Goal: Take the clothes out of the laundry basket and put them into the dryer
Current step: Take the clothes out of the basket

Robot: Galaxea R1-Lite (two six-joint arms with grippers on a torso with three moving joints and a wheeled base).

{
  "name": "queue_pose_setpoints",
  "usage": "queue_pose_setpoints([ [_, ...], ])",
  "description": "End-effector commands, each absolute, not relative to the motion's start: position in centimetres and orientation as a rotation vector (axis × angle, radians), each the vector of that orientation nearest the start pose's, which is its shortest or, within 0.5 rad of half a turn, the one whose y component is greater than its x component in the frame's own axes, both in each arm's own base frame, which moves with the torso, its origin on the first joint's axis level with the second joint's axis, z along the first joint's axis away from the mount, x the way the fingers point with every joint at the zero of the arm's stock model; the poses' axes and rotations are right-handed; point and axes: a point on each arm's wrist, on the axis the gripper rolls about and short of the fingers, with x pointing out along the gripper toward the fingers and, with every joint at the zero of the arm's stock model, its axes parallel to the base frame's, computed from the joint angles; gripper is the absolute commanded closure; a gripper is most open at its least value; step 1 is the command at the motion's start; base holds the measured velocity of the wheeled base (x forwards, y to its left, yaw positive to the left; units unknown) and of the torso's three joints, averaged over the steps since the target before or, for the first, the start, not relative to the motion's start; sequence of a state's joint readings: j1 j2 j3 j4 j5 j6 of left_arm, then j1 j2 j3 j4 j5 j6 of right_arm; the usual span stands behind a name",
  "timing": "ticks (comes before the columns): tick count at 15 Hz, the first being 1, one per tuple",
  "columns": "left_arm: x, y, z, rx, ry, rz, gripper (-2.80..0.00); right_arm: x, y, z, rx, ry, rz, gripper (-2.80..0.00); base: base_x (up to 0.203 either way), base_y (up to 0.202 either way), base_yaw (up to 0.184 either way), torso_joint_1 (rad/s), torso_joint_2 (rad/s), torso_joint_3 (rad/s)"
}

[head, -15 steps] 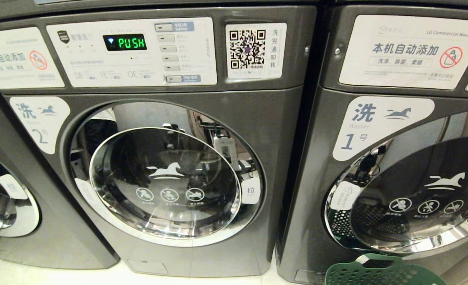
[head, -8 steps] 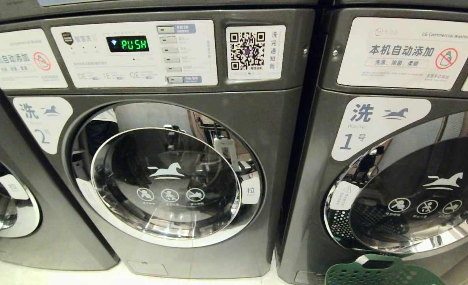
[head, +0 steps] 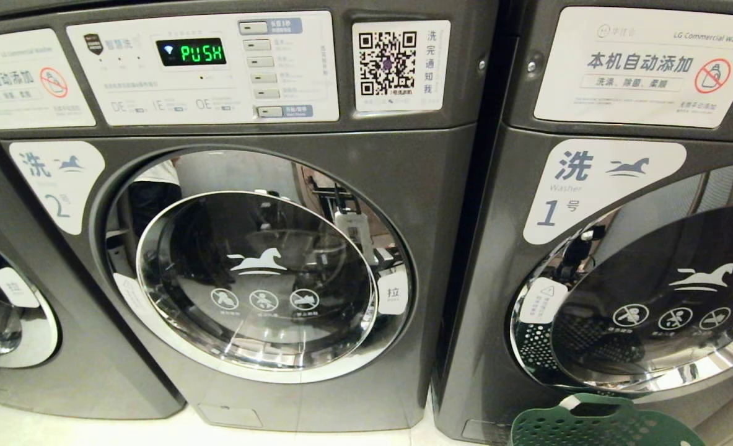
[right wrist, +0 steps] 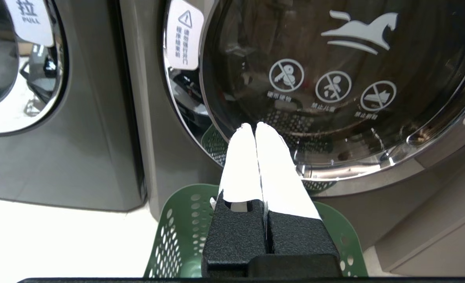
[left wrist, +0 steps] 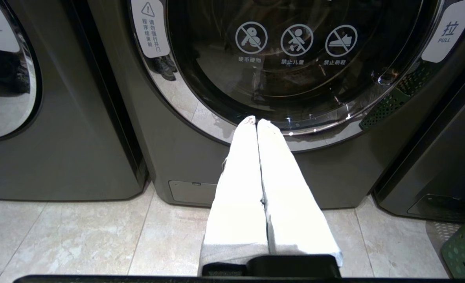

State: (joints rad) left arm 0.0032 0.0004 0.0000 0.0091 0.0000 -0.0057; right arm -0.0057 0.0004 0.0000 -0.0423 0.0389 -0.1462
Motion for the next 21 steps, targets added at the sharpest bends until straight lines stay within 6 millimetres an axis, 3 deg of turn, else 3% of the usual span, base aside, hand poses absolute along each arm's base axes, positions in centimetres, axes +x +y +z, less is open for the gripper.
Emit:
queue_pose_setpoints([
  [1, -2.28, -0.01, 7.41, -0.006, 0.009, 0.003, 0.00, -2.15, 0.10, 7.49, -0.148, -0.028, 0.032, 0.00, 0.000, 0.000, 0.000, 0.000, 0.00, -0.126],
  [21, -2.28, -0.01, 7.41, -0.006, 0.009, 0.003, 0.00, -2.15, 0.10, 7.49, -0.148, -0.029, 0.032, 0.00, 0.000, 0.000, 0.000, 0.003, 0.00, -0.193],
])
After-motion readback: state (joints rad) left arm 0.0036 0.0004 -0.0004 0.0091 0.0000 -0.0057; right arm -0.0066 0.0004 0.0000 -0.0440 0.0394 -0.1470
